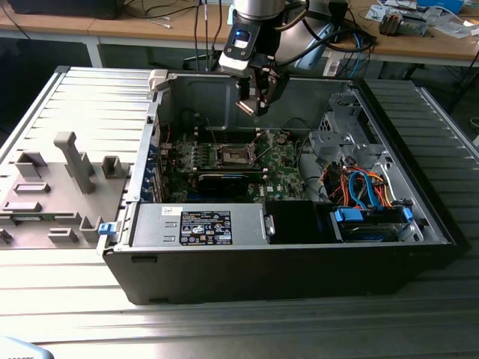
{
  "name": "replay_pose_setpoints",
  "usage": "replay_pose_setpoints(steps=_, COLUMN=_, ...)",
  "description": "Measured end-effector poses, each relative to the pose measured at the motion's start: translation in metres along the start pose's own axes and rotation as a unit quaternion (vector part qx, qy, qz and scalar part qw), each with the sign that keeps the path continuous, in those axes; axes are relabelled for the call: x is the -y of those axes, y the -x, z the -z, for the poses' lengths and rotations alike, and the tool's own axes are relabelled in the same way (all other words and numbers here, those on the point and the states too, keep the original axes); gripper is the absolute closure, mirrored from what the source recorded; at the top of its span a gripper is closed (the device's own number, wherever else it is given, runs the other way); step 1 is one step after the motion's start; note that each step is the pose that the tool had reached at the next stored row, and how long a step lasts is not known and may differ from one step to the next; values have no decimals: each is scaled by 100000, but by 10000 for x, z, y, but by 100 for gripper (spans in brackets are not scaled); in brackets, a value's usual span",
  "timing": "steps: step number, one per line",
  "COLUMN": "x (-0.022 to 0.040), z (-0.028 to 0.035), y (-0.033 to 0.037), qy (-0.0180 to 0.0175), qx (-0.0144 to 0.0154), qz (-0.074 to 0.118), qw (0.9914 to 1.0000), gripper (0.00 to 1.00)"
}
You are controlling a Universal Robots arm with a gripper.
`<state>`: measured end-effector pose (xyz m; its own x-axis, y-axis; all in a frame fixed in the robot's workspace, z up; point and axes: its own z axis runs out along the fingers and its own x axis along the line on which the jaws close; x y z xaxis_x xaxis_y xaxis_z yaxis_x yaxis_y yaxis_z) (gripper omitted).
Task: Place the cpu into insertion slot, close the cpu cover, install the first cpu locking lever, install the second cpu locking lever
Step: 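Place the cpu into insertion slot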
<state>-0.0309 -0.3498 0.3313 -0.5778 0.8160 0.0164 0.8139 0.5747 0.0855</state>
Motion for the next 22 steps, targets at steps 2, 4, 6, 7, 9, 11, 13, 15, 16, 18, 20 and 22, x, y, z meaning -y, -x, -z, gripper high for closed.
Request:
replay_pose_setpoints(steps=2, x=0, z=0, y=0, qy=2, qx=3, qz=-32, qw=100000, gripper=45)
replay_pose_setpoints(steps=4, x=0, z=-1, y=0, qy=3, qx=5, qz=-64, qw=100000, gripper=45)
replay_pose_setpoints(steps=6, x=0, z=-1, y=0, qy=4, qx=19, qz=-226, qw=100000, gripper=45)
replay_pose_setpoints(steps=7, x=0, z=-2, y=0, qy=7, qx=26, qz=-292, qw=100000, gripper=45)
replay_pose_setpoints(steps=9, x=0, z=-3, y=0, qy=9, qx=40, qz=-440, qw=99999, gripper=45)
replay_pose_setpoints(steps=11, x=0, z=-4, y=0, qy=9, qx=46, qz=-539, qw=99999, gripper=45)
replay_pose_setpoints(steps=13, x=0, z=-4, y=0, qy=8, qx=49, qz=-567, qw=99998, gripper=45)
replay_pose_setpoints(steps=15, x=0, z=-4, y=0, qy=15, qx=51, qz=-621, qw=99998, gripper=45)
replay_pose_setpoints(steps=16, x=1, z=-4, y=0, qy=14, qx=52, qz=-636, qw=99998, gripper=45)
replay_pose_setpoints(steps=18, x=0, z=-4, y=0, qy=14, qx=60, qz=-670, qw=99998, gripper=45)
replay_pose_setpoints(steps=20, x=0, z=-5, y=0, qy=12, qx=61, qz=-707, qw=99997, gripper=45)
replay_pose_setpoints(steps=22, x=0, z=-5, y=0, qy=12, qx=64, qz=-749, qw=99997, gripper=45)
